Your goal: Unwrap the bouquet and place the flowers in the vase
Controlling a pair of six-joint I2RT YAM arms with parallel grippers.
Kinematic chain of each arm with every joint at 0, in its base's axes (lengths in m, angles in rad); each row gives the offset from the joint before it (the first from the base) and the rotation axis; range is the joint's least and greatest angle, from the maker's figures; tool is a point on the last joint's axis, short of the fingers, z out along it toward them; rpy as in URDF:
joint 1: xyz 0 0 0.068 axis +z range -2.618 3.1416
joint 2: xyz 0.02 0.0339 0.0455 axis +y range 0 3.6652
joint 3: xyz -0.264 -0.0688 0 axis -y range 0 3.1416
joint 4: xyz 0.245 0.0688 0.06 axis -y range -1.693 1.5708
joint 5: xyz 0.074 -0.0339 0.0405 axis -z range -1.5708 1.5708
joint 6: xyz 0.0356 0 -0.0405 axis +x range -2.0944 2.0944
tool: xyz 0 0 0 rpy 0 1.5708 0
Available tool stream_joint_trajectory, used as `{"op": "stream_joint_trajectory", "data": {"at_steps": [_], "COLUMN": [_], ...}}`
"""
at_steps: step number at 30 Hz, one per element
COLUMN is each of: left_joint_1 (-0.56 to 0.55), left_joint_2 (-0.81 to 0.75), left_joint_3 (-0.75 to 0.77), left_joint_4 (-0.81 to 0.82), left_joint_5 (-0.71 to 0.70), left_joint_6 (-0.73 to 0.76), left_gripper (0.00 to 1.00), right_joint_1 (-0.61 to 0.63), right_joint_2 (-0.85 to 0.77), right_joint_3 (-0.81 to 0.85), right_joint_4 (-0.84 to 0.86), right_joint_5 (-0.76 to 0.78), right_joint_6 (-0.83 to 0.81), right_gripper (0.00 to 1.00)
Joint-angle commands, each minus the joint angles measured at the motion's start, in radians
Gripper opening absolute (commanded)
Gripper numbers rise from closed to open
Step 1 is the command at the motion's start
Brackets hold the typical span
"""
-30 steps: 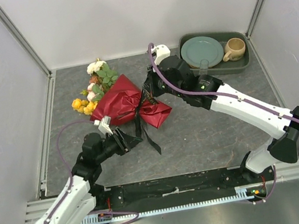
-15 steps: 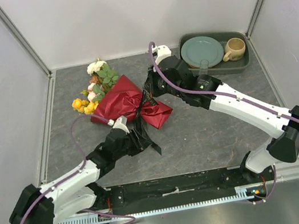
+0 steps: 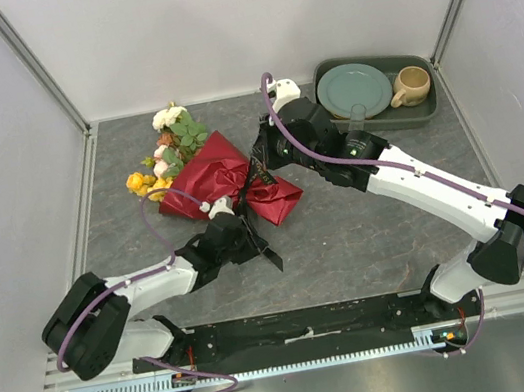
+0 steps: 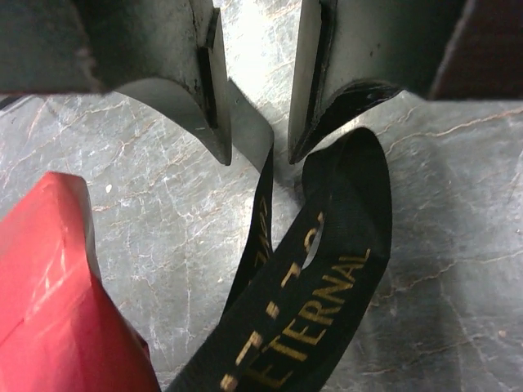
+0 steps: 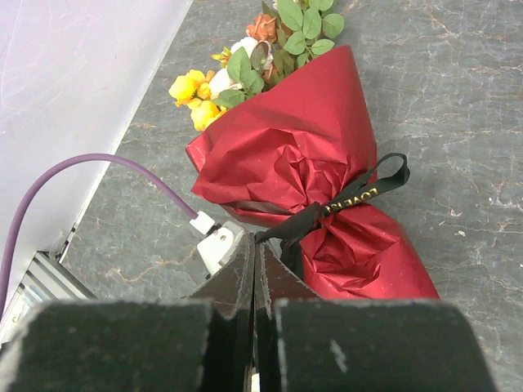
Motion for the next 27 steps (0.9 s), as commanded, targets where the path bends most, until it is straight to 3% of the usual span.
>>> {"op": "stream_joint_trajectory", "data": {"at_steps": [1, 5, 7, 9, 12, 14, 15, 16, 19, 27], "left_joint_1": [-0.004, -0.004, -0.006, -0.006, -0.006, -0.004, -0.004, -0.004, -0.004, -0.003], "left_joint_2": [0.051, 0.082, 0.08, 0.065, 0.007, -0.131, -0.197, -0.311, -0.531, -0.877], "left_joint_3": [0.043, 0.049, 0.043, 0.027, -0.018, -0.043, -0.064, -0.069, -0.066, 0.025], "left_joint_4": [0.075, 0.083, 0.081, 0.089, 0.089, -0.015, -0.07, -0.23, -0.431, -0.897], "left_joint_5": [-0.05, -0.071, -0.091, -0.111, -0.058, -0.012, -0.004, 0.001, 0.038, 0.021], "left_joint_6": [0.015, 0.021, 0.029, 0.042, 0.032, -0.038, -0.078, -0.112, -0.162, -0.186], "left_gripper": [0.4, 0.33, 0.21, 0.02, 0.02, 0.02, 0.02, 0.02, 0.02, 0.02], "right_joint_1": [0.003, 0.003, 0.001, 0.001, 0.001, 0.0, -0.015, -0.026, -0.081, -0.189], "right_joint_2": [-0.016, -0.013, -0.013, -0.011, 0.0, 0.015, 0.02, 0.03, 0.07, 0.288], "right_joint_3": [0.012, 0.004, 0.003, 0.003, 0.006, 0.021, 0.027, 0.037, 0.069, 0.251], "right_joint_4": [0.054, 0.06, 0.063, 0.072, 0.072, 0.063, 0.06, 0.058, 0.063, 0.063], "right_joint_5": [0.003, 0.006, 0.001, 0.001, 0.027, 0.082, 0.095, 0.104, 0.139, 0.24], "right_joint_6": [0.02, 0.025, 0.029, 0.031, 0.025, -0.003, -0.009, -0.017, -0.046, -0.213], "right_gripper": [0.0, 0.0, 0.0, 0.0, 0.0, 0.0, 0.0, 0.0, 0.0, 0.0]}}
